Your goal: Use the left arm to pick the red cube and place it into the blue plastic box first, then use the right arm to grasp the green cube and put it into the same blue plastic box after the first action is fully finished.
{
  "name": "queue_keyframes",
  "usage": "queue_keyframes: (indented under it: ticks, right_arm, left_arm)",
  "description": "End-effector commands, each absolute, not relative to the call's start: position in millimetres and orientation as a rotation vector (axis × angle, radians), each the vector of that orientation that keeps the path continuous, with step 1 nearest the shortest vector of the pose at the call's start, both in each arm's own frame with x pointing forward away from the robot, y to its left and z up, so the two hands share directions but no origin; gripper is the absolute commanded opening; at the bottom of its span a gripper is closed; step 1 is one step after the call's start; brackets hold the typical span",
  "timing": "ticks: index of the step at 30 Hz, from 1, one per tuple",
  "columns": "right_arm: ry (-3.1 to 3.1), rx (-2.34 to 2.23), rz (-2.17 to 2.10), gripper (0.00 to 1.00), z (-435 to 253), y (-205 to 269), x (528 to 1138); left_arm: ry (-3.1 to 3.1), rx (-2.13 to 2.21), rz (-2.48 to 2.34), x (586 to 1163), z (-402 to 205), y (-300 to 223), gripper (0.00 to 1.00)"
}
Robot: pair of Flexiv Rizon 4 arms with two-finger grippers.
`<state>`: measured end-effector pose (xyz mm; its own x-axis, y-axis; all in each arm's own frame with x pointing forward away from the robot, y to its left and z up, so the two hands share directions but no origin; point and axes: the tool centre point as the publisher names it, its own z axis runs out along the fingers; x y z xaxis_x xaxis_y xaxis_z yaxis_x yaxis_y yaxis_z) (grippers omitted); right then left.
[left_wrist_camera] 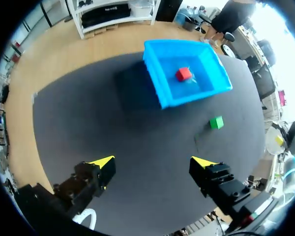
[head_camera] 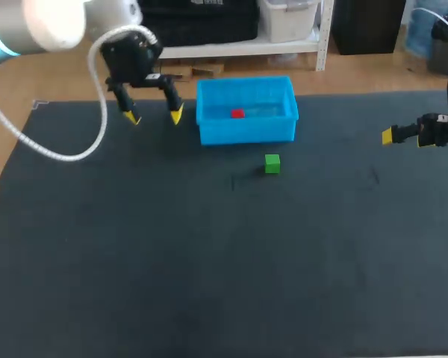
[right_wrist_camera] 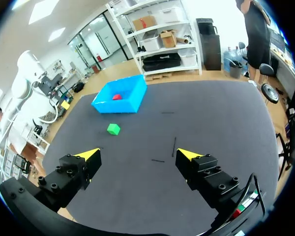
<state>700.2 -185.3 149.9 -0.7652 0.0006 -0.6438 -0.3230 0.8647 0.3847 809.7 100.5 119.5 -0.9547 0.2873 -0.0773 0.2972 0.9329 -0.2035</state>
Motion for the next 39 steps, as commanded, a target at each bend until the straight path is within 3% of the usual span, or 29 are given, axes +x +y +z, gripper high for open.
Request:
queue_keyframes:
  ticks: [1, 14, 39]
  right_arm:
    - [2.373, -0.232, 0.637, 1.0, 150, -185, 700]
    - [2.373, -0.232, 0.637, 1.0, 150, -185, 700]
    - [2.372, -0.209, 0.636, 1.0, 150, -187, 700]
  left_arm:
    - [2.531, 0.306, -0.43, 743, 112, 127, 1.0]
    - [2.431, 0.257, -0.42, 708, 111, 139, 1.0]
    - [2.532, 0.333, -0.454, 721, 113, 126, 1.0]
